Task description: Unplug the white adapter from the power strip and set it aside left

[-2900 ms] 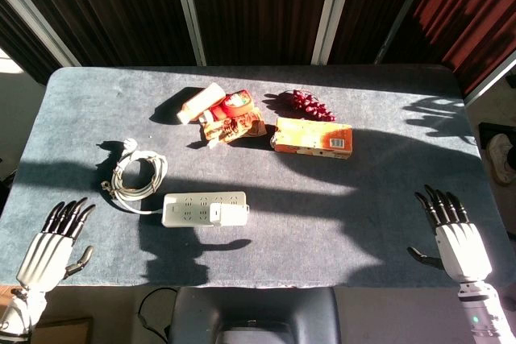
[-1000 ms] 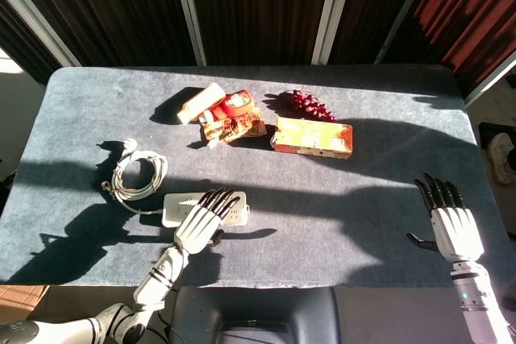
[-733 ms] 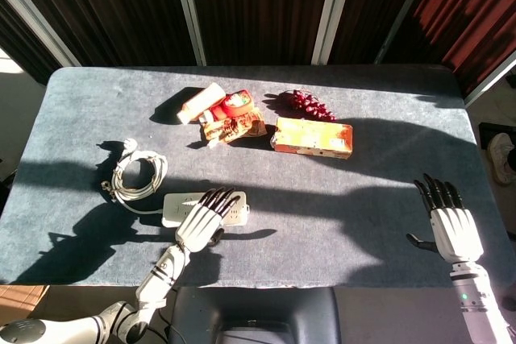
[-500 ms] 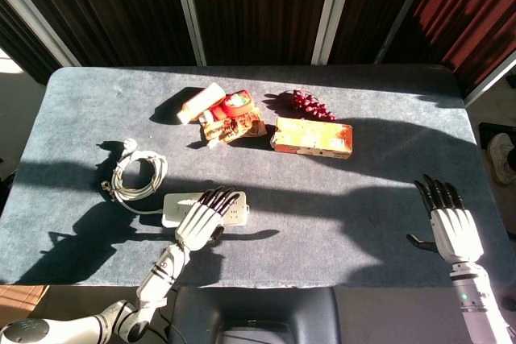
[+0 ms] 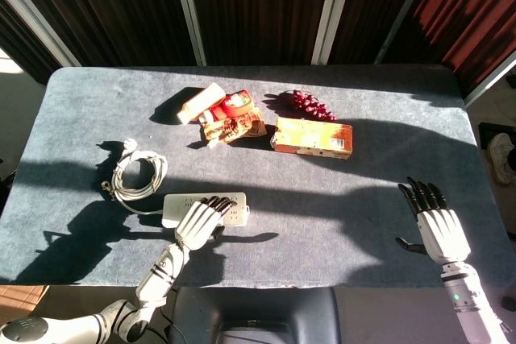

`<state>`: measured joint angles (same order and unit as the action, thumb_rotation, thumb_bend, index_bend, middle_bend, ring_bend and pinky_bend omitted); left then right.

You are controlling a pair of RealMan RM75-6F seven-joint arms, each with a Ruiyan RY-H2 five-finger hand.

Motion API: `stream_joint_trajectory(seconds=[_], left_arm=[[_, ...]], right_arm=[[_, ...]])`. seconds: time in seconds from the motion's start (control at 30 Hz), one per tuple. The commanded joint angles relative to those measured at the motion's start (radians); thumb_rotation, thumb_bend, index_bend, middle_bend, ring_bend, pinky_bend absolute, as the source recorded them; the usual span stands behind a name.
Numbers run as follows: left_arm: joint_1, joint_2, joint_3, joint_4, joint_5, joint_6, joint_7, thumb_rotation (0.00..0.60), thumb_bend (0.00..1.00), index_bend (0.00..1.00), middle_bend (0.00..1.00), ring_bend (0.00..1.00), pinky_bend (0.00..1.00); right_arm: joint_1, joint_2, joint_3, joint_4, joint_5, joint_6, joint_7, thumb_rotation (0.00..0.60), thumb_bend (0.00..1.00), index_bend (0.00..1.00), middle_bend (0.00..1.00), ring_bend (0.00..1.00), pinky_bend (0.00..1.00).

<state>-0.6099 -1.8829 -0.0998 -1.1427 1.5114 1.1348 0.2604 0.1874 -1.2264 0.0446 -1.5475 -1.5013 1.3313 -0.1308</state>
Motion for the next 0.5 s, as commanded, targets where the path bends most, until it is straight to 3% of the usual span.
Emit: stream_joint_trajectory(seconds=[0.03, 0.13, 0.27, 0.5], left_arm=[[0.0, 0.011, 0.002, -0.01, 0.004, 0.007, -0.009, 0.6, 0.45, 0.31, 0.37, 0.36, 0.57], [-0.002, 0.026, 0.001, -0.028, 0.01, 0.017, -0.009, 0.6, 0.46, 0.31, 0.37, 0.37, 0.57], [-0.001, 0.033, 0.001, -0.042, 0.012, 0.03, -0.004, 0.6, 0.46, 0.32, 0.38, 0.37, 0.57], [-0.001, 0.024, 0.008, -0.043, 0.02, 0.046, -0.012, 0.6, 0.46, 0.32, 0.37, 0.37, 0.57]], right_arm=[[0.035, -0.028, -0.022, 0.035, -0.065, -0.027, 0.028, 0.6, 0.15, 0.0, 0.0, 0.0, 0.0], [0.089, -0.064, -0.028, 0.068, -0.128, -0.065, 0.033, 0.6, 0.18, 0.0, 0.0, 0.0, 0.0], [0.182, -0.146, -0.037, 0.147, -0.225, -0.128, 0.019, 0.6, 0.3, 0.0, 0.03, 0.0, 0.0], [0.319, -0.365, -0.071, 0.386, -0.376, -0.148, 0.123, 0.6, 0.49, 0.02, 0.11, 0.0, 0.0]])
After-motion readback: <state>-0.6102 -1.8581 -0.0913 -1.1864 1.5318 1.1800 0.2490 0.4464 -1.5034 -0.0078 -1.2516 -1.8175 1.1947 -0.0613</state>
